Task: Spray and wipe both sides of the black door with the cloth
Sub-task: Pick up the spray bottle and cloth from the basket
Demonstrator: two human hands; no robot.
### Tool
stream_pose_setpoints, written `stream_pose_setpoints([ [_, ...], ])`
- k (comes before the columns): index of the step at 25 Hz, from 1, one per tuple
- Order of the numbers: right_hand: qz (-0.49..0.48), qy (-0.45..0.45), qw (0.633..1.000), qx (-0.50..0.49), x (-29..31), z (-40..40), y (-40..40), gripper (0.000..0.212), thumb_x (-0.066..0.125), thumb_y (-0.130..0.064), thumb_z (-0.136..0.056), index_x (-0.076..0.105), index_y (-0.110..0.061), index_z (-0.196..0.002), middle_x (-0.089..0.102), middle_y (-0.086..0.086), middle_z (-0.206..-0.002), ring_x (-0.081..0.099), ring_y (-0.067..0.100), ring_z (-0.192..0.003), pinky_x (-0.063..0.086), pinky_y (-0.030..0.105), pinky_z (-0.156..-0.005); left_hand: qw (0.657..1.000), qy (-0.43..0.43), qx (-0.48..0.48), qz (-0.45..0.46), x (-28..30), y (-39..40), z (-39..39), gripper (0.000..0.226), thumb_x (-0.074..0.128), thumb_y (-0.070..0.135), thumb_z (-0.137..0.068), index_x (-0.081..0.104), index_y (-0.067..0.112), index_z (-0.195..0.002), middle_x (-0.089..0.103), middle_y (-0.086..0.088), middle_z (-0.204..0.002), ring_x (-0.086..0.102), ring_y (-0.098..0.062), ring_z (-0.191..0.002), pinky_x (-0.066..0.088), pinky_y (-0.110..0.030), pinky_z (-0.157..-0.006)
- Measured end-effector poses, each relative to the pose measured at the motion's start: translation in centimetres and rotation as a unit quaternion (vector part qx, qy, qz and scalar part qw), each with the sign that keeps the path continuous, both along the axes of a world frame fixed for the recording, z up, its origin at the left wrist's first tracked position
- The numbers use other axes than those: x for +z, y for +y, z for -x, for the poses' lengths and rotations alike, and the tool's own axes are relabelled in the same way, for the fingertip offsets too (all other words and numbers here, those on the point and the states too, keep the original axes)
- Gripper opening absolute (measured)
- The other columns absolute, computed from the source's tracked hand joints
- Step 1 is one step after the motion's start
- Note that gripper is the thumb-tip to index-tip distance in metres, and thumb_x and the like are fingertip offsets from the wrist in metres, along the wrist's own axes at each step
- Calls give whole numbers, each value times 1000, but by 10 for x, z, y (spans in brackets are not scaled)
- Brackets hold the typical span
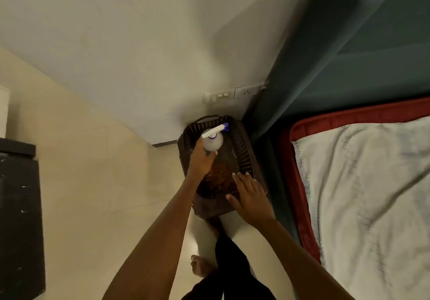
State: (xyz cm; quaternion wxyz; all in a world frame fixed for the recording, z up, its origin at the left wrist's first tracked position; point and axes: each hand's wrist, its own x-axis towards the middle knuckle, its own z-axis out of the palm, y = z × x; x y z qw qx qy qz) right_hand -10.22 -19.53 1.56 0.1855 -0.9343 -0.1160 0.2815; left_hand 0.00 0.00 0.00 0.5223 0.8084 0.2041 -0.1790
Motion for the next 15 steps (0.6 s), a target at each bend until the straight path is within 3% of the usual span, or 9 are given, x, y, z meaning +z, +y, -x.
stream_pose_setpoints([
  [2, -4, -31, 999, -10, -11, 0, -6, 85, 11, -75, -95, 23, -24, -162, 25, 3, -168, 8, 23, -158, 1, 39, -125, 999, -10, 30, -18, -19, -8, -14, 66, 69, 23, -91, 37, 16, -148, 52, -8, -141, 51, -26, -125, 44, -38, -106],
  [5, -4, -68, 998, -13, -30, 6, -15, 71, 23, -67, -101, 33, -25, -158, 33, 2, -164, 15, 23, -156, 6, 41, -125, 995, -9, 92, 24, -43, -19, -34, 54, 68, 25, -92, 49, 12, -140, 59, -6, -132, 55, -19, -120, 44, -32, -101],
  [9, -37, -134, 990, -30, -38, 6, -21, 59, 35, -58, -104, 44, -24, -151, 45, 1, -156, 22, 19, -153, 22, 46, -122, 990, -14, 140, 27, -48, -9, -48, 35, 71, 33, -89, 68, 4, -109, 70, -6, -95, 65, -18, -89, 52, -34, -76],
  [11, -58, -149, 986, -54, -35, 2, -20, 57, 37, -57, -103, 44, -25, -150, 46, 0, -155, 19, 14, -152, 28, 49, -121, 989, -33, 145, 27, -36, 0, -43, 21, 71, 33, -89, 68, 13, -93, 67, -1, -82, 62, -13, -77, 49, -37, -69],
  [12, -69, -144, 985, -71, -32, -2, -18, 58, 37, -58, -103, 42, -26, -151, 45, 0, -156, 19, 13, -152, 32, 51, -120, 987, -44, 147, 37, -23, 5, -39, 17, 71, 33, -89, 69, 17, -97, 68, 0, -88, 62, -12, -82, 52, -36, -71],
  [15, -110, -74, 982, -135, -16, -23, -6, 75, 39, -69, -97, 26, -28, -159, 34, 1, -163, 24, 19, -153, 36, 55, -118, 981, -60, 166, 81, 17, 15, -21, 34, 71, 29, -89, 66, 17, -121, 67, 8, -106, 62, -7, -97, 51, -21, -81],
])
